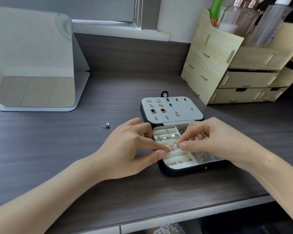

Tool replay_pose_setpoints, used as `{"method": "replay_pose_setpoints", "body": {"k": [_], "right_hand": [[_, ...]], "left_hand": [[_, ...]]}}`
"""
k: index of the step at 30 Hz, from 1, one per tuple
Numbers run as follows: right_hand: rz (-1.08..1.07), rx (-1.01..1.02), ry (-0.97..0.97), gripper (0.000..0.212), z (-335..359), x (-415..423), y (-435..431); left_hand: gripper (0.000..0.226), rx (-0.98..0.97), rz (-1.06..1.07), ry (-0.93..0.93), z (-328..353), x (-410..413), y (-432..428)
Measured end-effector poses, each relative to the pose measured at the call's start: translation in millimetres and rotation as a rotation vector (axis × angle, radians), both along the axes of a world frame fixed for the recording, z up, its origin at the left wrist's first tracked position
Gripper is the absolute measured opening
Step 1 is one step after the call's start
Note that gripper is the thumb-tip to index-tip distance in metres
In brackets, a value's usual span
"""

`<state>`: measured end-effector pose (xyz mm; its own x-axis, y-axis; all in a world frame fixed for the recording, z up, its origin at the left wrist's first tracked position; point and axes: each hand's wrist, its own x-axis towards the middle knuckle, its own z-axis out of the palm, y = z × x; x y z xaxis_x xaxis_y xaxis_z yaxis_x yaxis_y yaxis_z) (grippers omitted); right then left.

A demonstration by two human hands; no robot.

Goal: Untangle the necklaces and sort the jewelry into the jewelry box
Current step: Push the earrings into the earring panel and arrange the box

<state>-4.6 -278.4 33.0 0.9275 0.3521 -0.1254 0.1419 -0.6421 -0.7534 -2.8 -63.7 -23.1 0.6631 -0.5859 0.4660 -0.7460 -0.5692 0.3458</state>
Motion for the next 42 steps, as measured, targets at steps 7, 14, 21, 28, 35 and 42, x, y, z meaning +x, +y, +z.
{"method": "replay_pose_setpoints", "body": {"k": [7,14,21,28,35,42], "right_hand": [[0.123,-0.017,-0.050,0.009,-3.5,-6.9,15.0],[0.100,-0.044,-0.038,0.006,-7.6,-5.3,21.5],[0.069,-0.126,0.034,0.010,-1.1,-2.0,28.2],[0.080,-0.195,0.019,0.011,7.9,-0.6,37.8],[0.206,-0.128,-0.348,0.009,9.8,28.4,96.6],[0.251,-0.402,-0.516,0.016,-21.4,72.3,151.6]], "left_hand": [[0.028,-0.040,-0.022,0.008,0.1,1.9,1.4],[0.038,-0.316,0.082,0.140,6.6,4.8,4.3],[0.027,-0.638,0.349,0.221,21.1,24.6,26.7],[0.028,-0.807,0.630,0.287,26.8,45.7,62.3],[0.026,-0.762,0.755,0.385,23.3,50.9,69.0],[0.026,-0.719,0.779,0.416,23.1,51.2,71.6]]}}
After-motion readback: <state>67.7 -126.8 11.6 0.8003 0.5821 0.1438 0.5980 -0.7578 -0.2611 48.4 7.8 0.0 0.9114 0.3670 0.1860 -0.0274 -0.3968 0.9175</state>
